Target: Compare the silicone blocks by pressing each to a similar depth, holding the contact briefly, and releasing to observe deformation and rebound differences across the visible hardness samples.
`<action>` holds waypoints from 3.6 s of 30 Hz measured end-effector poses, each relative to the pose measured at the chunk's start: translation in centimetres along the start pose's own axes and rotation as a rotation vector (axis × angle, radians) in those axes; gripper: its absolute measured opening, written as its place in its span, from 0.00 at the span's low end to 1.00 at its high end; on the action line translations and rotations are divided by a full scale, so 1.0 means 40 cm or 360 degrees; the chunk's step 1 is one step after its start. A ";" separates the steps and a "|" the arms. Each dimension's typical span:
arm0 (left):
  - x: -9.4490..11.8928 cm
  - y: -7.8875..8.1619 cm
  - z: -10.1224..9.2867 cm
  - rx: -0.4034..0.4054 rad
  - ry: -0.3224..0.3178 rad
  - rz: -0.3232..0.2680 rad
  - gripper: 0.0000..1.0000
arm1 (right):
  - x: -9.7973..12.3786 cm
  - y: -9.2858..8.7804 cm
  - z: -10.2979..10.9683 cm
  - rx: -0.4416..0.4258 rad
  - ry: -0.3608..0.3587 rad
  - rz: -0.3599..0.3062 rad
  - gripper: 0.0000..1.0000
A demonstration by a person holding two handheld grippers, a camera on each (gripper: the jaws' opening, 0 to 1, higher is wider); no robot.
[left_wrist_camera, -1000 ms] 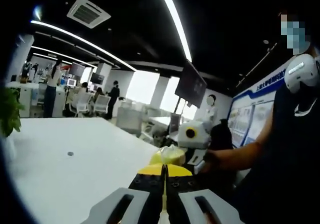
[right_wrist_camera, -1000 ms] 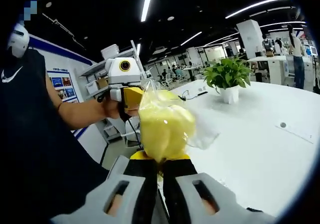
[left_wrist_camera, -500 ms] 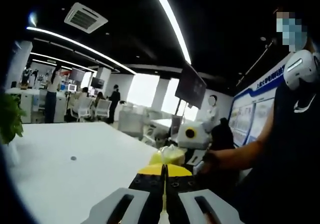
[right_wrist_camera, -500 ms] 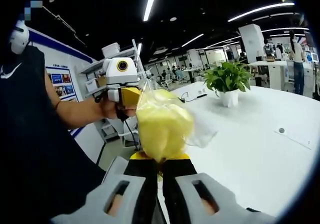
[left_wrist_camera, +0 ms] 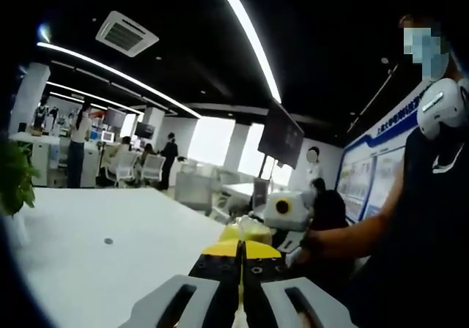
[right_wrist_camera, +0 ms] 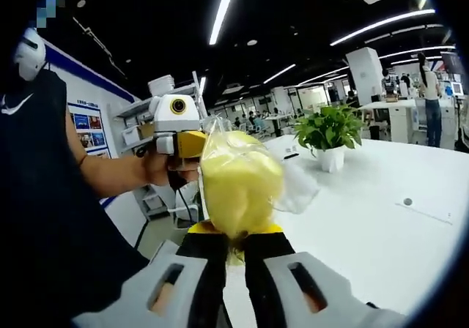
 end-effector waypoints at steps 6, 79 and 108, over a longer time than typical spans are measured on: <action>0.000 0.013 -0.005 0.0050 -0.0006 -0.0049 0.00 | -0.002 0.006 0.002 -0.0059 -0.0004 -0.0024 0.11; 0.126 -0.053 0.118 0.0390 0.0310 -0.0133 0.00 | 0.514 -0.305 -0.113 0.0085 -0.1087 0.0155 0.96; 0.158 -0.204 0.170 0.0629 0.0465 -0.0113 0.00 | 0.477 -0.345 -0.124 0.0114 -0.1060 0.0280 0.96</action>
Point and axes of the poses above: the point that each gripper's makers call its tool centre point, and the gripper's own axes: x roughly backward along the fingers, z roughly to its left, y roughly out of its top, the point moved 2 cm from there along x, roughly backward along the fingers, and after that the axes turned 8 degrees about -z, right-handed, at the moved point
